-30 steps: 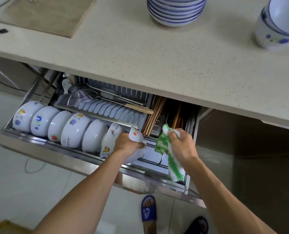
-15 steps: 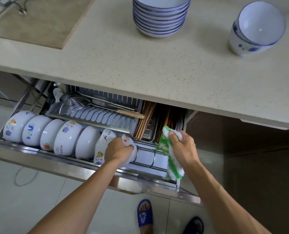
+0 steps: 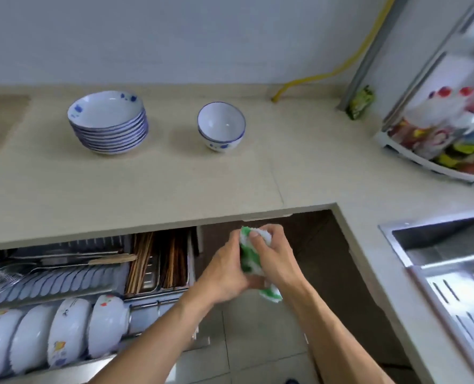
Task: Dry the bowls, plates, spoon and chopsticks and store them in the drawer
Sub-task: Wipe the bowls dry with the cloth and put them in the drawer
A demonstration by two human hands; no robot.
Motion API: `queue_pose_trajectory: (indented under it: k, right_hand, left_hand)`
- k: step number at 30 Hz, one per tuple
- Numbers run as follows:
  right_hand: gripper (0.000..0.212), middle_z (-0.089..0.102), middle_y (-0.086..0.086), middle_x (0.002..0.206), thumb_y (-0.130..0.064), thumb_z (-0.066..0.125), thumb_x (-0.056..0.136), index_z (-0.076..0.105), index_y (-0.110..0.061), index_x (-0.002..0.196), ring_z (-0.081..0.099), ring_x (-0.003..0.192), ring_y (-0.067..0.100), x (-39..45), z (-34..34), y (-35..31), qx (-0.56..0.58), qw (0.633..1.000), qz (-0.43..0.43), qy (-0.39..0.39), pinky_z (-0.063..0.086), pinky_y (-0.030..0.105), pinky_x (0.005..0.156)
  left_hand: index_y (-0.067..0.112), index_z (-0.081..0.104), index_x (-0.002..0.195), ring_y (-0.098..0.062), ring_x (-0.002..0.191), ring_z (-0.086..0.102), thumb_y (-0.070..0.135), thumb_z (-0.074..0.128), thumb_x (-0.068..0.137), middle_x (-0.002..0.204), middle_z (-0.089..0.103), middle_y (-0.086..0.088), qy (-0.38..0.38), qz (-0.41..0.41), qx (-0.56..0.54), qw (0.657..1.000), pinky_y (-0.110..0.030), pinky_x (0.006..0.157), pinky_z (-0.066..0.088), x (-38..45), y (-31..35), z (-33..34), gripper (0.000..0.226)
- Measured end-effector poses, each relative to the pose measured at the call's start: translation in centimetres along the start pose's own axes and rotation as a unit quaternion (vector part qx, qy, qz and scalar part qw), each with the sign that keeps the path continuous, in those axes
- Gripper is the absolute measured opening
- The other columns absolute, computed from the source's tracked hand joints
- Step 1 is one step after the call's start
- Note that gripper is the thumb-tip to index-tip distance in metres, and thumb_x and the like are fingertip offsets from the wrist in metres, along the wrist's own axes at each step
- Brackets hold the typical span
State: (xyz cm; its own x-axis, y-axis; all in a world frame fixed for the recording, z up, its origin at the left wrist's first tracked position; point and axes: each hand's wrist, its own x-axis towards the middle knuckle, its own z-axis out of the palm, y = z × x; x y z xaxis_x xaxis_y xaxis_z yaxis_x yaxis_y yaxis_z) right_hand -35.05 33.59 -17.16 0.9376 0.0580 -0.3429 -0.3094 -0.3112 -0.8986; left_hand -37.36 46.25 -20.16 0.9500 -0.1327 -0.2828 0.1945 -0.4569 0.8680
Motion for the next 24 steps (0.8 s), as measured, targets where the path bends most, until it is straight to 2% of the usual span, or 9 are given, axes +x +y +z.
queue_pose_trajectory:
  k: [5, 9, 11, 13, 17, 19, 21, 22, 24]
  right_hand:
    - [0.015, 0.068, 0.013, 0.104, -0.020, 0.055, 0.099, 0.060, -0.011, 0.110, 0.066, 0.089, 0.021, -0.7, -12.6, -0.4, 0.141, 0.984, 0.058, 0.090, 0.056, 0.030, 0.070]
    - [0.037, 0.066, 0.002, 0.108, -0.008, 0.061, 0.092, 0.059, -0.021, 0.127, 0.065, 0.091, 0.014, -2.5, -23.6, 1.4, 0.009, 0.996, -0.041, 0.080, 0.054, 0.018, 0.075]
    - [0.051, 0.060, -0.005, 0.115, -0.020, 0.064, 0.094, 0.047, -0.039, 0.138, 0.064, 0.099, 0.012, -2.9, -28.2, 3.1, -0.088, 0.992, -0.072, 0.061, 0.056, 0.026, 0.085]
    - [0.039, 0.061, -0.006, 0.114, -0.025, 0.062, 0.095, 0.055, -0.046, 0.126, 0.065, 0.099, 0.012, -3.2, -32.7, 5.0, -0.126, 0.983, -0.091, 0.094, 0.057, 0.036, 0.088]
    - [0.014, 0.070, -0.004, 0.100, -0.021, 0.067, 0.091, 0.073, -0.030, 0.101, 0.068, 0.090, 0.014, -3.5, -38.2, 7.9, -0.081, 0.961, -0.037, 0.263, 0.058, 0.040, 0.083]
    - [0.007, 0.071, -0.005, 0.092, -0.021, 0.069, 0.090, 0.074, -0.024, 0.094, 0.068, 0.085, 0.012, -3.8, -40.2, 9.0, -0.061, 0.948, -0.010, 0.311, 0.058, 0.034, 0.077]
    - [0.010, 0.072, 0.000, 0.084, -0.018, 0.066, 0.092, 0.074, -0.018, 0.086, 0.070, 0.075, 0.012, -4.6, -42.5, 10.2, -0.004, 0.956, 0.033, 0.291, 0.057, 0.029, 0.065]
    - [0.014, 0.072, 0.004, 0.081, -0.015, 0.064, 0.094, 0.074, -0.015, 0.084, 0.070, 0.068, 0.012, -5.2, -43.7, 10.9, 0.050, 0.961, 0.054, 0.265, 0.057, 0.028, 0.060]
    - [0.015, 0.072, 0.011, 0.079, -0.012, 0.060, 0.098, 0.071, -0.009, 0.087, 0.069, 0.059, 0.015, -6.0, -44.7, 11.2, 0.143, 0.962, 0.089, 0.214, 0.056, 0.027, 0.054]
  left_hand:
    - [0.027, 0.065, 0.105, -0.007, 0.084, 0.065, 0.018, 0.077, 0.074, 0.087, 0.069, 0.014, -0.040, 0.076, 0.055, 0.995, -0.009, 0.064, 0.043, 4.3, 9.1, 8.5, 0.034]
    - [0.021, 0.066, 0.089, -0.007, 0.075, 0.063, 0.018, 0.067, 0.081, 0.081, 0.068, 0.009, -0.083, 0.080, 0.099, 0.988, -0.013, 0.060, 0.044, 7.4, 16.0, 14.5, 0.008]
    - [0.021, 0.067, 0.092, -0.008, 0.080, 0.064, 0.018, 0.063, 0.083, 0.085, 0.069, 0.008, -0.148, 0.077, 0.109, 0.980, -0.019, 0.070, 0.049, 8.5, 18.7, 17.1, 0.011]
    - [0.024, 0.064, 0.093, -0.011, 0.085, 0.064, 0.014, 0.059, 0.084, 0.090, 0.069, 0.004, -0.216, 0.069, 0.090, 0.970, -0.028, 0.081, 0.052, 9.7, 21.1, 21.0, 0.015]
    - [0.024, 0.047, 0.126, -0.014, 0.097, 0.063, 0.023, 0.065, 0.068, 0.111, 0.064, -0.003, -0.260, 0.020, -0.031, 0.965, -0.038, 0.090, 0.053, 10.6, 23.9, 27.9, 0.061]
    - [0.023, 0.017, 0.154, -0.013, 0.111, 0.059, 0.020, 0.076, 0.067, 0.128, 0.055, 0.002, -0.290, 0.053, 0.046, 0.954, -0.029, 0.096, 0.051, 10.7, 24.7, 30.6, 0.105]
    - [0.033, -0.005, 0.158, -0.017, 0.115, 0.058, 0.015, 0.080, 0.073, 0.131, 0.053, 0.002, -0.277, 0.134, 0.185, 0.933, -0.032, 0.098, 0.049, 10.8, 26.1, 33.2, 0.122]
    - [0.038, -0.004, 0.157, -0.021, 0.114, 0.059, 0.017, 0.081, 0.075, 0.130, 0.057, -0.001, -0.249, 0.178, 0.237, 0.922, -0.037, 0.098, 0.050, 11.0, 26.7, 34.5, 0.120]
    - [0.041, 0.029, 0.150, -0.025, 0.107, 0.064, 0.026, 0.081, 0.078, 0.120, 0.066, -0.003, -0.202, 0.243, 0.277, 0.908, -0.041, 0.090, 0.054, 11.6, 27.3, 35.7, 0.090]
